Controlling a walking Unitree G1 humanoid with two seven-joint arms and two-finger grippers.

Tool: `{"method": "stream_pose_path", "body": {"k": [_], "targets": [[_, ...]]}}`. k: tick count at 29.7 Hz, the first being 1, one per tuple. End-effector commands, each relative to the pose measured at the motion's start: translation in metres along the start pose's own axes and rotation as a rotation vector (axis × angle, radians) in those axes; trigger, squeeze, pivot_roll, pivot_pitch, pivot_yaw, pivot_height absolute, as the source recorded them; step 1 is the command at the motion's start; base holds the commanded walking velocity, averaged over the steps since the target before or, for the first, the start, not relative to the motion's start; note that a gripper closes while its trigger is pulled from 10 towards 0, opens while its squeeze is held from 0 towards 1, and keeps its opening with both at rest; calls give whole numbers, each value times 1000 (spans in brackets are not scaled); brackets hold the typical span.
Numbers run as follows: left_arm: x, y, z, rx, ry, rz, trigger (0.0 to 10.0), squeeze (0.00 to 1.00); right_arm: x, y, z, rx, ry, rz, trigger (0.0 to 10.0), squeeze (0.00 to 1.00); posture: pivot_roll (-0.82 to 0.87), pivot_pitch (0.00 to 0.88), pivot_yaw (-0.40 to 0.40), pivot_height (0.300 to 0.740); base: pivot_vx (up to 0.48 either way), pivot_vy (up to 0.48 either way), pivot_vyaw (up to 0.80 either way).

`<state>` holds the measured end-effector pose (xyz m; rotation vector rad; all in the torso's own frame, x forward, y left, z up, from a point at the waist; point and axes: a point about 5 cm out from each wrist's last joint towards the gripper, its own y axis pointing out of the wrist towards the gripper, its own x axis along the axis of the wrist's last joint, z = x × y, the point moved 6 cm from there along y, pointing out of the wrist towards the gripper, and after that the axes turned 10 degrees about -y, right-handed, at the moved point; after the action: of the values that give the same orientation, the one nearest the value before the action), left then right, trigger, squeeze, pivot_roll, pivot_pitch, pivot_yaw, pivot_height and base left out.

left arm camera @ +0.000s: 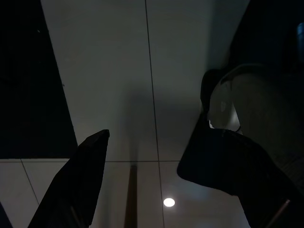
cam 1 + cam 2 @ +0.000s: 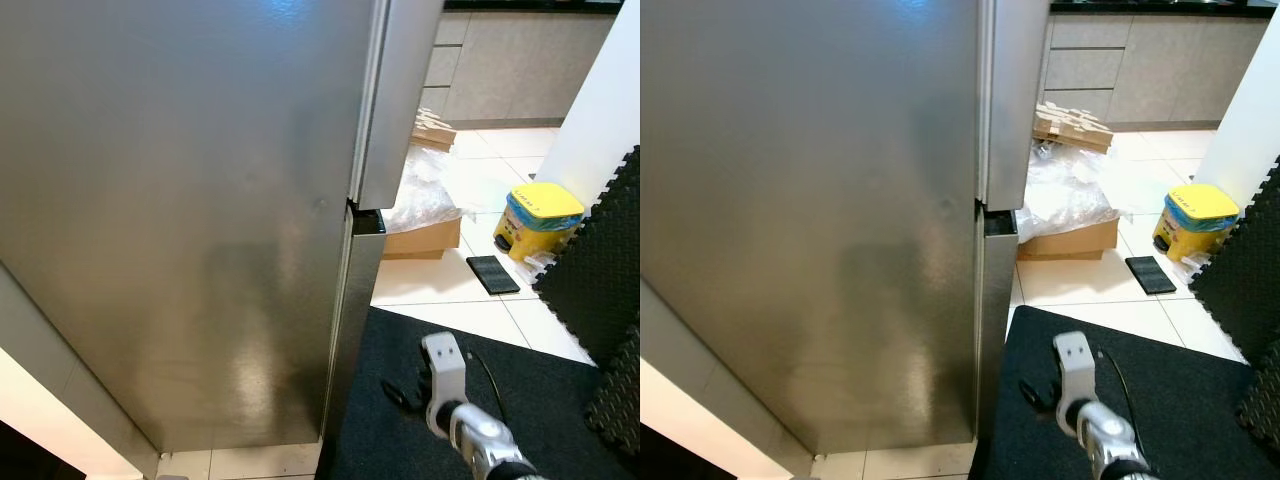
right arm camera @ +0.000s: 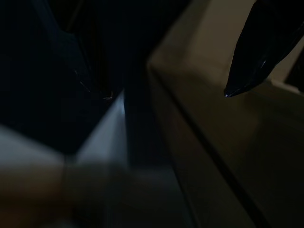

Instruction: Restocking fridge

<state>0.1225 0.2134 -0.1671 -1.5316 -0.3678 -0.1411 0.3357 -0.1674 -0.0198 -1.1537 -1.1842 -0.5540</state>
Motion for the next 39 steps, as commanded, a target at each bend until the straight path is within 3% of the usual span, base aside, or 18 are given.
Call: {"method": "stream_pose_path", "body": {"k": [1,8,12,24,29,39], "targets": [[-7,0,-1,-2,11,20,10000,0,21,4,-1,22,-24,-80,10000,0,66,0,8,740,0,0,0],[-7,0,-2,-3,16,19,10000,0,61,10,-7,32,-76,-198,10000,0,62,0,7,740,0,0,0],[-6,0,-3,-3,20,17,10000,0,80,13,-3,73,-102,-251,10000,0,62,0,5,740,0,0,0],[-5,0,-4,-19,14,14,10000,0,54,17,22,146,-155,-158,10000,0,66,0,3,740,0,-89,0],[-2,0,4,20,0,1,10000,0,55,17,25,155,-161,-162,10000,0,66,0,3,740,0,-472,0],[-1,0,5,24,1,0,10000,0,72,20,30,178,-198,-217,10000,0,60,0,0,740,0,0,0]]}}
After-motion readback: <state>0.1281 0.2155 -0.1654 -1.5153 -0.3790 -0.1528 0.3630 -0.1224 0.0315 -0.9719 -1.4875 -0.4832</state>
